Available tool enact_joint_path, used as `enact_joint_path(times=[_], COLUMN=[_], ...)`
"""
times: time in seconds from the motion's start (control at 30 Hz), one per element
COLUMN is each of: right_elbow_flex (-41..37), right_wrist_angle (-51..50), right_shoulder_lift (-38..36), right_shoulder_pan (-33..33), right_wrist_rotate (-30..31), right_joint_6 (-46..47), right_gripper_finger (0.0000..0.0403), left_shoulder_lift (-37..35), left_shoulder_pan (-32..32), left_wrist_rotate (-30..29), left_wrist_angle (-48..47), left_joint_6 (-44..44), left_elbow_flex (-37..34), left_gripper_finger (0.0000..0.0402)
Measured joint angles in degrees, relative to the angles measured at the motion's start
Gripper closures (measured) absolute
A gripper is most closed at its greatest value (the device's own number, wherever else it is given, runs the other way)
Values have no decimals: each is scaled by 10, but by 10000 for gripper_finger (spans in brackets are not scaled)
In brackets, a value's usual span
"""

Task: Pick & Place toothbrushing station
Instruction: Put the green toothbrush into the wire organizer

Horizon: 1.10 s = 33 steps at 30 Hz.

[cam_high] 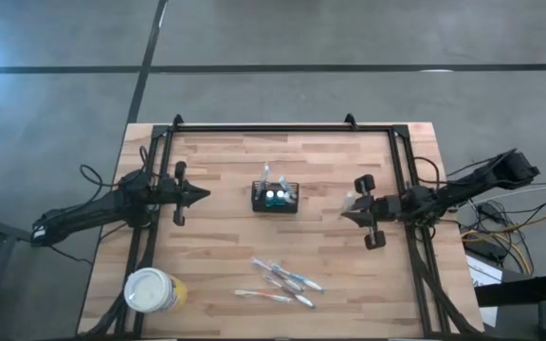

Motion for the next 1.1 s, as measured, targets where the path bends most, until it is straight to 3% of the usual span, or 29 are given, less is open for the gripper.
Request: enact_joint_path(times=[0.23,0.43,0.5,0.63,0.8,0.97,1.1], right_elbow_flex=[-27,-29,-28,-14,40,121,172], right_wrist_angle=[1,4,4,55,108,151,187], right_shoulder_lift=[13,47,66,130,250,370,431], right_shoulder_pan=[-11,-71,-97,-153,-187,-189,-201], right_wrist_rotate=[26,24,1,-107,-187,-200,-215], right_joint_6=[-43,-49,-49,-32,-2,-5,18], right_gripper_finger=[381,381,381,381,381,381,381], left_shoulder_lift=[4,47,70,131,230,324,377], left_shoulder_pan=[0,1,1,4,4,4,4], left_wrist_rotate=[-12,-18,-23,-65,-54,-54,-58], left_wrist_angle=[4,79,108,154,167,184,234], left_joint_6=[36,33,33,24,18,15,13], left_elbow_flex=[0,0,0,6,51,110,138], left_gripper_finger=[393,397,398,398,400,392,363])
